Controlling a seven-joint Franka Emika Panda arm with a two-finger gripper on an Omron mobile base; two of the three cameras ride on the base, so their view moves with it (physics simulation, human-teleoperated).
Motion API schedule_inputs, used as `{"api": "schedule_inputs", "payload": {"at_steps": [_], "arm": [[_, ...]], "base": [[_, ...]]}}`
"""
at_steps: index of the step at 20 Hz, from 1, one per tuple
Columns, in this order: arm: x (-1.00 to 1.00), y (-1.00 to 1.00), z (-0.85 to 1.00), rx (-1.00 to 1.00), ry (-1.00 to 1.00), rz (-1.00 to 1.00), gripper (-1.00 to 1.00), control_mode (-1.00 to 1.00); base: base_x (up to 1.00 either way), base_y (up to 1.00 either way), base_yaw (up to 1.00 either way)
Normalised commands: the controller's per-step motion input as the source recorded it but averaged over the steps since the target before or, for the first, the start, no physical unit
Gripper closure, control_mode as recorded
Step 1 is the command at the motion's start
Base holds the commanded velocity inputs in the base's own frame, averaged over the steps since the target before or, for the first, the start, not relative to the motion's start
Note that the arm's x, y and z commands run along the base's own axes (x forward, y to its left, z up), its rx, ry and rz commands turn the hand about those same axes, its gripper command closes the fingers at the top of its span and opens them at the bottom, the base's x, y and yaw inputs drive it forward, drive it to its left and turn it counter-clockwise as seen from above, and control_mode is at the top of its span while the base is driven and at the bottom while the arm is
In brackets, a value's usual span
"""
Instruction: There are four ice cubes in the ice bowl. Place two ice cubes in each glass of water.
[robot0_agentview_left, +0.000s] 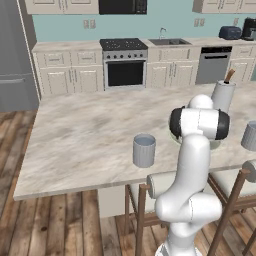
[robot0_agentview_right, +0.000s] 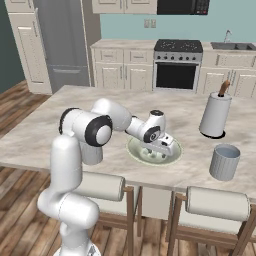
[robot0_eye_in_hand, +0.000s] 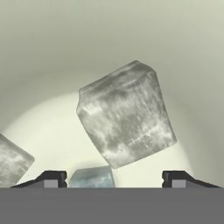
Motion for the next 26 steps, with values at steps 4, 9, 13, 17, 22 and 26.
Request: {"api": "schedule_inputs", "payload": {"at_steps": [4,9,13,17,22,26], "arm": [[0.0,0.21,-0.64,-0.03,0.0,0.0,1.0,-1.0],[0.0,0.21,-0.57,-0.03,0.0,0.0,1.0,-1.0],[0.0,0.2,-0.55,-0.03,0.0,0.0,1.0,-1.0],[0.0,0.2,-0.54,-0.03,0.0,0.0,1.0,-1.0],[0.0,0.12,-0.41,0.0,-0.02,0.0,1.0,-1.0],[-0.04,0.01,-0.03,0.03,-0.07,-0.01,1.0,-1.0]], "base": [[0.0,0.0,0.0],[0.0,0.0,0.0],[0.0,0.0,0.0],[0.0,0.0,0.0],[0.0,0.0,0.0],[0.0,0.0,0.0]]}}
